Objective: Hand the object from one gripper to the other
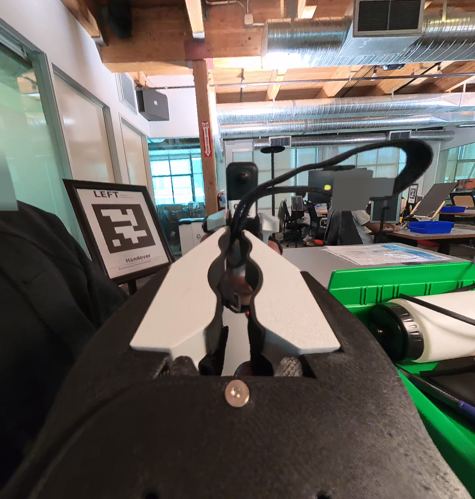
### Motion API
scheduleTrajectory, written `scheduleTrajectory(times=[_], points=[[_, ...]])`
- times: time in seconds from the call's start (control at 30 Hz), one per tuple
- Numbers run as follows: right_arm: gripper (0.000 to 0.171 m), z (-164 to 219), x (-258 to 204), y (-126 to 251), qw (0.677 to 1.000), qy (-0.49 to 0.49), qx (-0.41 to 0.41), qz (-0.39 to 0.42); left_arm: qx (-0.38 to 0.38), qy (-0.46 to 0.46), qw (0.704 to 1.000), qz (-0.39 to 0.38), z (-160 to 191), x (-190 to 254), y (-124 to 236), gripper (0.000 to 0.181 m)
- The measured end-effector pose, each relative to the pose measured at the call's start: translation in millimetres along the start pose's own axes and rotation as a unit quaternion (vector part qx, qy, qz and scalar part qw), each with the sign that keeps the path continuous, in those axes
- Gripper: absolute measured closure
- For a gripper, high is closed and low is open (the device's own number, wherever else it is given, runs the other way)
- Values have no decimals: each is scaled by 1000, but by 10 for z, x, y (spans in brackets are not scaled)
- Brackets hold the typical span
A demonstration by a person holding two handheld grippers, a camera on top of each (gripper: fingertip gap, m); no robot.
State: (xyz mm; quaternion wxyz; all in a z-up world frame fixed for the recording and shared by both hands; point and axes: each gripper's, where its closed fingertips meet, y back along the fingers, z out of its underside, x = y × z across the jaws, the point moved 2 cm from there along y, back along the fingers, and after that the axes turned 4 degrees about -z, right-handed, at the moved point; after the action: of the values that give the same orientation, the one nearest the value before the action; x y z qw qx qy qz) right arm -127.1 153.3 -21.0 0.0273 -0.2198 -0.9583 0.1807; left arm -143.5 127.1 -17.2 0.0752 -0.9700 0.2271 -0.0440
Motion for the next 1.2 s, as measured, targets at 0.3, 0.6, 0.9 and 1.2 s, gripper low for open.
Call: scheduleTrajectory(times=[0.3,0.6,0.9,1.2], points=[[154,-51,60,33,999,-23,20,11,0,-26,1000,6,2,34,10,174],[164,-63,61,49,1000,-10,20,15,-23,-32,999,-19,77,-30,-34,162],[156,-37,58,26,1000,-21,15,10,-10,-33,999,-4,35,11,-15,175],[165,37,29,-5,1000,4,-12,10,6,-3,1000,-9,-15,-30,6,162]])
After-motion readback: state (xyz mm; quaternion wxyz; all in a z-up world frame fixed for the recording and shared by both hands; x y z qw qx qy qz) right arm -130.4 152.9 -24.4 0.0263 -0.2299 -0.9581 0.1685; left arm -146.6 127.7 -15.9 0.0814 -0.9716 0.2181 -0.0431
